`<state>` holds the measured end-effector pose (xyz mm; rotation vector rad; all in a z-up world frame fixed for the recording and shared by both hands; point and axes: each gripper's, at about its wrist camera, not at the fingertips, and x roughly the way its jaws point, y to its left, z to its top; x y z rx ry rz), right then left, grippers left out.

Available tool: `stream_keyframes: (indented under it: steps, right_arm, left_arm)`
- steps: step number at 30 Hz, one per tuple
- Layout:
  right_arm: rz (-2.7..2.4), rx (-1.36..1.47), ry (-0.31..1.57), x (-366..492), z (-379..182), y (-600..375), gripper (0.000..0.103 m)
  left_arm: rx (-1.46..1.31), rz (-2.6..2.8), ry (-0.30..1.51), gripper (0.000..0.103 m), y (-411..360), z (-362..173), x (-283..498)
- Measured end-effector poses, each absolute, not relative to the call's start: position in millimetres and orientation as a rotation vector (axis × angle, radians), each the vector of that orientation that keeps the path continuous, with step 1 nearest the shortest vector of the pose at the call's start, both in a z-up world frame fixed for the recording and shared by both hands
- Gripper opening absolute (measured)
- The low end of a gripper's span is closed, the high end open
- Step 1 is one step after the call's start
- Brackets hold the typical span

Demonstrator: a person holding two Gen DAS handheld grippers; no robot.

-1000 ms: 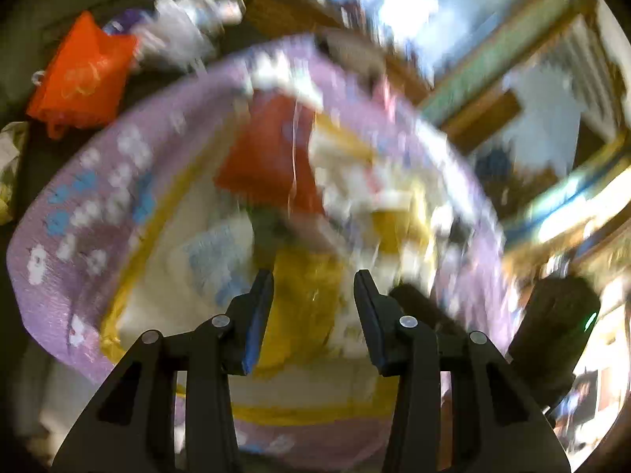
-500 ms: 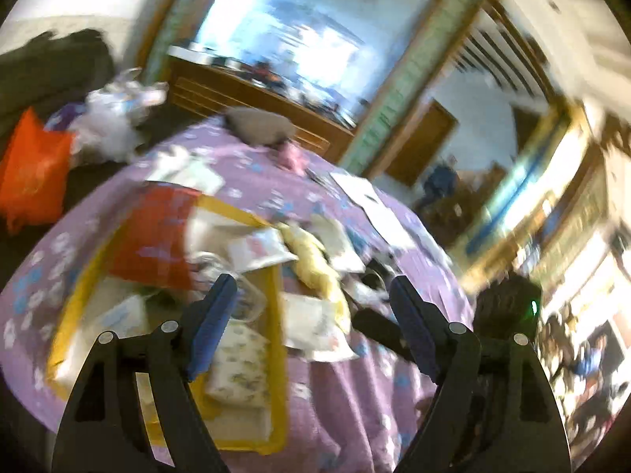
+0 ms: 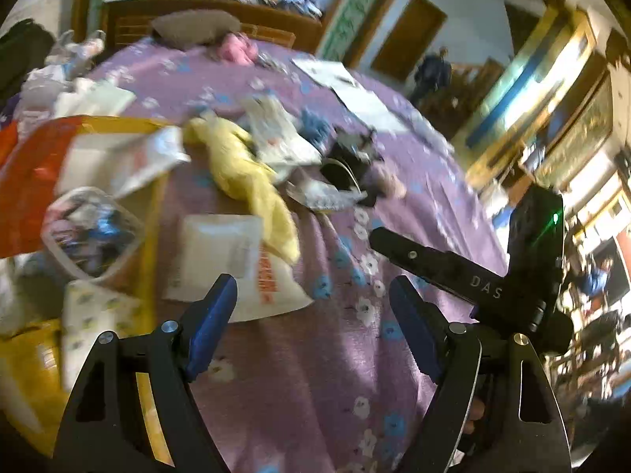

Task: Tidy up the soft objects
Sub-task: 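Move both grippers back over the table toward the yellow towel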

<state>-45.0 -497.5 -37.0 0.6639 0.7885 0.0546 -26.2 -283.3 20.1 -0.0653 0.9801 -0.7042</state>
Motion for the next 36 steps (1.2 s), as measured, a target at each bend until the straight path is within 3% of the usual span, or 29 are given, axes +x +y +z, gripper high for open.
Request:
stream_keyframes:
  steps: [8,15,16,18,19,26,36]
  right_arm:
    - [0.027,0.672,0.852,-46.6,-51.5,-505.6,0.064]
    - [0.068,0.729,0.825,-48.1,-55.2,-512.8,0.066]
    - [0.072,0.747,0.820,-49.6,-56.4,-515.6,0.066]
    - [0.075,0.748,0.818,-50.2,-56.3,-516.6,0.066]
    - [0.074,0.746,0.818,-49.9,-56.1,-515.9,0.066]
    - [0.114,0.791,0.799,-47.1,-56.8,-518.8,0.076]
    - [0.211,0.743,0.804,-31.5,-35.9,-508.8,0.076]
  left_arm:
    - [0.163,-0.667,1.029,0.080,-336.8,-24.6,-14.4]
    - [0.082,-0.656,1.023,0.084,-325.8,-34.5,-13.7]
    - [0.060,-0.666,1.019,0.086,-324.2,-34.8,-13.2]
    - [-0.005,-0.720,1.014,0.102,-322.0,-35.4,-13.3]
    - [-0.004,-0.735,1.012,0.102,-321.5,-35.4,-13.7]
    - [-0.106,-0.767,1.063,0.102,-309.1,-28.4,-4.8]
    - [-0.083,-0.713,0.936,0.102,-285.0,22.4,-8.2]
